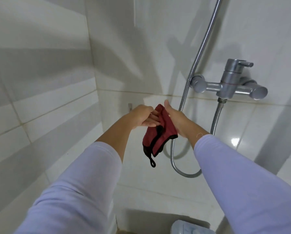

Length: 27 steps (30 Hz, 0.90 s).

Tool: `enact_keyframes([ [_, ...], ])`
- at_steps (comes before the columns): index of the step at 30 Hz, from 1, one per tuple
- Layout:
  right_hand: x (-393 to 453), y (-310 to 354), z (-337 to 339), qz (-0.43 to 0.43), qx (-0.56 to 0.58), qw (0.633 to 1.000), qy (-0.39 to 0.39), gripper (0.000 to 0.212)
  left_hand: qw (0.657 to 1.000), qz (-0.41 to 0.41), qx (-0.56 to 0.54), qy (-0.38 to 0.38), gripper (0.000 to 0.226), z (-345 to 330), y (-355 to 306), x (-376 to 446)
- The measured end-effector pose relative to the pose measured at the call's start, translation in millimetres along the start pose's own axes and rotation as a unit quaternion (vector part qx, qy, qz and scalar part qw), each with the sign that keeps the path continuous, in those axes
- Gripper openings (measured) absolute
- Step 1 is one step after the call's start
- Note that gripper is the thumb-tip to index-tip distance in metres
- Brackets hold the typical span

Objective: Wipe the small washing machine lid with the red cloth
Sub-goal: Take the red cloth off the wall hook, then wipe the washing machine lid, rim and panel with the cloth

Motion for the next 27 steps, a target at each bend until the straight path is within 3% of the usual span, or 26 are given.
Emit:
enact_keyframes([
  [1, -11, 0, 9, 0.003, -0.002, 1.000, 0.026, 0.072, 1.000, 0.000, -0.013, 0.026, 0.029, -8, -6, -7],
  [4, -33, -7, 38, -0.001, 0.008, 0.997, 0.071, 0.034, 0.996, -0.014, 0.043, 0.078, 0.034, -30, -22, -25],
  [7, -56, -10, 64, -0.018, 0.005, 0.998, 0.058, 0.038, 0.986, -0.043, 0.153, 0.048, 0.040, -47, -31, -34],
  [10, -83, -5, 85, -0.034, -0.024, 0.997, 0.067, 0.025, 0.991, -0.065, 0.112, 0.032, 0.029, -64, -21, -38],
  [14, -112, 0, 112, -0.057, -0.033, 0.994, 0.088, 0.020, 0.968, -0.050, -0.012, 0.247, 0.040, -120, 5, -56],
  [16, -125, 0, 125, -0.068, -0.049, 0.993, 0.081, 0.024, 0.952, -0.052, -0.006, 0.303, 0.043, -147, 10, -62],
  [20, -141, -3, 157, -0.055, -0.143, 0.988, -0.005, 0.030, 0.956, -0.037, 0.066, 0.283, 0.063, -186, 15, -56],
  [23, -152, -7, 180, -0.001, -0.232, 0.969, -0.080, 0.033, 0.969, -0.022, 0.105, 0.221, 0.045, -200, 11, -52],
  [27, -167, -29, 194, 0.063, -0.200, 0.974, -0.090, 0.032, 0.973, 0.025, 0.001, 0.228, 0.038, -229, 4, -46],
])
Point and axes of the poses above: each hand's wrist, its own x-axis towards the middle knuckle, its own z-axis out of the back of the hand, y = z × x, the point moved 5 cm from there along x, towards the middle knuckle, and after that the axes turned 15 degrees about x, right-handed, at the moved point
